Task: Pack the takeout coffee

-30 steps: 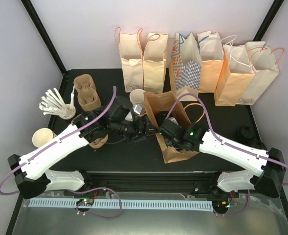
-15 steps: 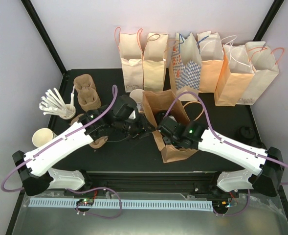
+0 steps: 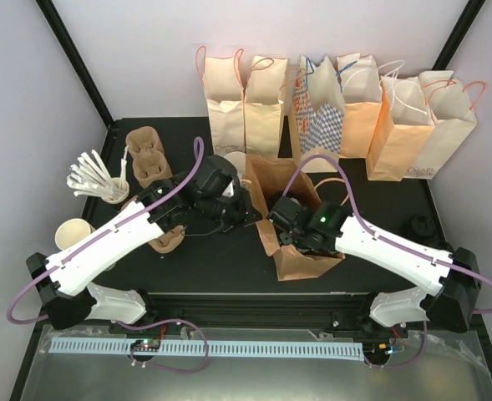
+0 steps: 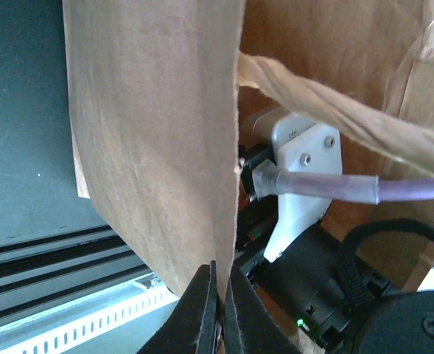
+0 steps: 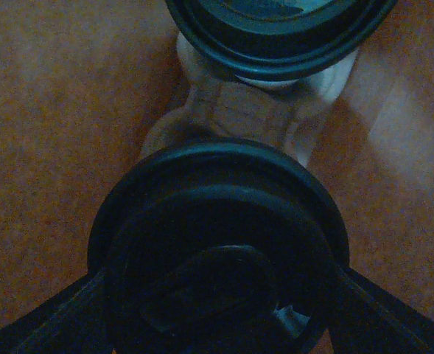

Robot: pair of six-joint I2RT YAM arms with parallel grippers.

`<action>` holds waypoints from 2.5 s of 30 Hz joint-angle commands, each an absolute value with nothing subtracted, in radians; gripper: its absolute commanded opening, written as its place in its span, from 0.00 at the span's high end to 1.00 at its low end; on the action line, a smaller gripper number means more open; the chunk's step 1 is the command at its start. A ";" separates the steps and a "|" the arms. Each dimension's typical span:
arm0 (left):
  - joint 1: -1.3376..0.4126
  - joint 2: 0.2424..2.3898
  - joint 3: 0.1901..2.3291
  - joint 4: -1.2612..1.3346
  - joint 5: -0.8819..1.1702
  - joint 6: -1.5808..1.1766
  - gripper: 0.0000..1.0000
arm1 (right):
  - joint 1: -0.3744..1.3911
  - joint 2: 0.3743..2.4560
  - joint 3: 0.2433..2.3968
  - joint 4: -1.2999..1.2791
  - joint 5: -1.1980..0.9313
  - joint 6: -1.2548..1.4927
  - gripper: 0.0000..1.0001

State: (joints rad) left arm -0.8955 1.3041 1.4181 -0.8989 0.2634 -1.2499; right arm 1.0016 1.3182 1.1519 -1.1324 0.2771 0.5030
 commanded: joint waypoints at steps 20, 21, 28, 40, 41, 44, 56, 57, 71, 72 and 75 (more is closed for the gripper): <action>-0.849 1.374 1.569 -0.919 0.462 -1.177 0.99 | 0.901 1.437 1.129 -1.111 0.160 0.459 0.59; -0.848 1.377 1.569 -0.918 0.465 -1.175 0.99 | 0.902 1.440 1.122 -1.106 0.162 0.460 0.59; -0.845 1.380 1.569 -0.933 0.472 -1.154 0.99 | 0.899 1.451 1.060 -1.075 0.148 0.466 0.58; -0.845 1.379 1.549 -0.947 0.473 -1.134 0.99 | 0.899 1.505 0.943 -1.019 0.063 0.494 0.58; -0.845 1.378 1.546 -0.947 0.473 -1.133 0.98 | 0.898 1.510 0.937 -1.015 0.058 0.496 0.58; -0.845 1.373 1.534 -0.944 0.475 -1.129 0.98 | 0.898 1.517 0.923 -1.006 0.051 0.498 0.58; -0.833 1.371 1.526 -0.945 0.482 -1.108 0.99 | 0.899 1.484 1.130 -1.165 0.134 0.478 0.38; -0.832 1.372 1.527 -0.944 0.484 -1.106 0.98 | 0.899 1.486 1.168 -1.191 0.143 0.477 0.31; -0.801 1.382 1.557 -0.991 0.509 -1.049 0.98 | 0.899 1.471 1.577 -1.429 0.186 0.483 0.00; -0.793 1.381 1.557 -1.004 0.516 -1.037 0.98 | 0.899 1.471 1.616 -1.445 0.184 0.479 0.00; -0.771 1.371 1.558 -1.058 0.539 -0.990 0.98 | 0.899 1.472 1.706 -1.481 0.188 0.456 0.00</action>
State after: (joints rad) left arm -0.7975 1.3754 1.5475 -0.9512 0.5190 -1.0664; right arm 0.8959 1.4895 1.5669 -1.4490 0.1848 0.4732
